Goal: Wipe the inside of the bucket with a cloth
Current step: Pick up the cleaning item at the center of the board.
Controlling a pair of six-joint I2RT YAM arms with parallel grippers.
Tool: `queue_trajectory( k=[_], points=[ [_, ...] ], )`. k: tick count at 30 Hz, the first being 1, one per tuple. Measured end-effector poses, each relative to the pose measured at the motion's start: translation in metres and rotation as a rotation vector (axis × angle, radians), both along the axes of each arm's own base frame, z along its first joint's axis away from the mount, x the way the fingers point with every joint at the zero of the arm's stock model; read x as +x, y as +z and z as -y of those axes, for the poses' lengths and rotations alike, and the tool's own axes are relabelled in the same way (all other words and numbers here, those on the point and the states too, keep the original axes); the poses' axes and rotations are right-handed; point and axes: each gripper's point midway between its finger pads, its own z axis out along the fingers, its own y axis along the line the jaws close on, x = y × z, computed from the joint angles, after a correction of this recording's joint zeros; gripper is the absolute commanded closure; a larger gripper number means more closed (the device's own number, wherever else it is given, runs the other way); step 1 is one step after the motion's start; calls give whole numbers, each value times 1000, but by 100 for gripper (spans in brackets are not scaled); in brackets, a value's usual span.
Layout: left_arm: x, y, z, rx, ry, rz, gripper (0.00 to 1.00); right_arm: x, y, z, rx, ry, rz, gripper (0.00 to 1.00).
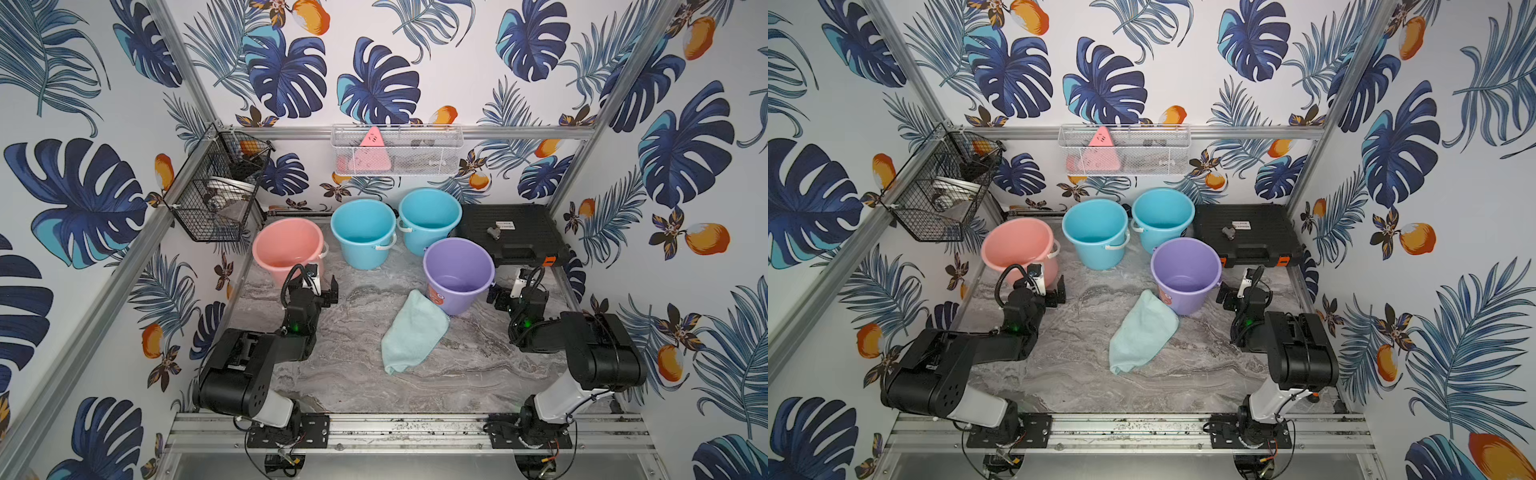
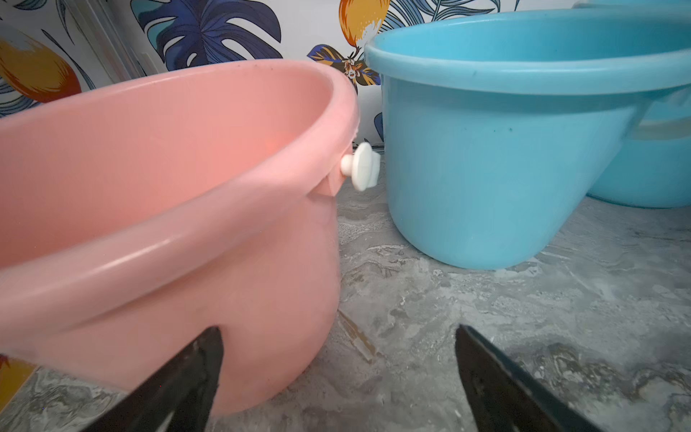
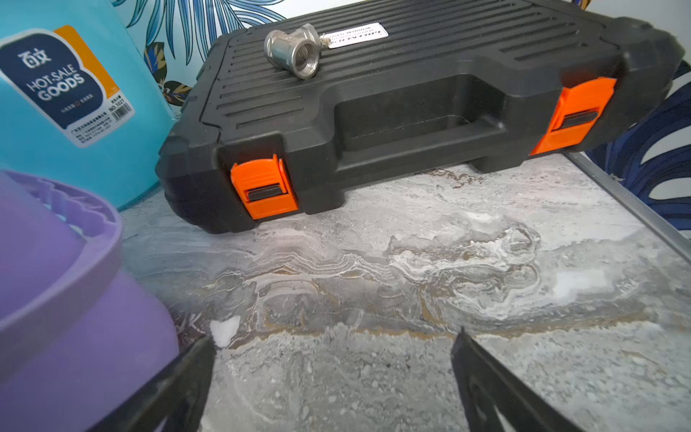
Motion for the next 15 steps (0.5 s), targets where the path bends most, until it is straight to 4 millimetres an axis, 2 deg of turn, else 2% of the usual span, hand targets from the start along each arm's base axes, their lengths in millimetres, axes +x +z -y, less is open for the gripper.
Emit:
queue_trajectory(
  k=[15],
  points=[
    [0,0,0,-6,2,0,1,0,0,4,-4,-25,0,0]
  ],
)
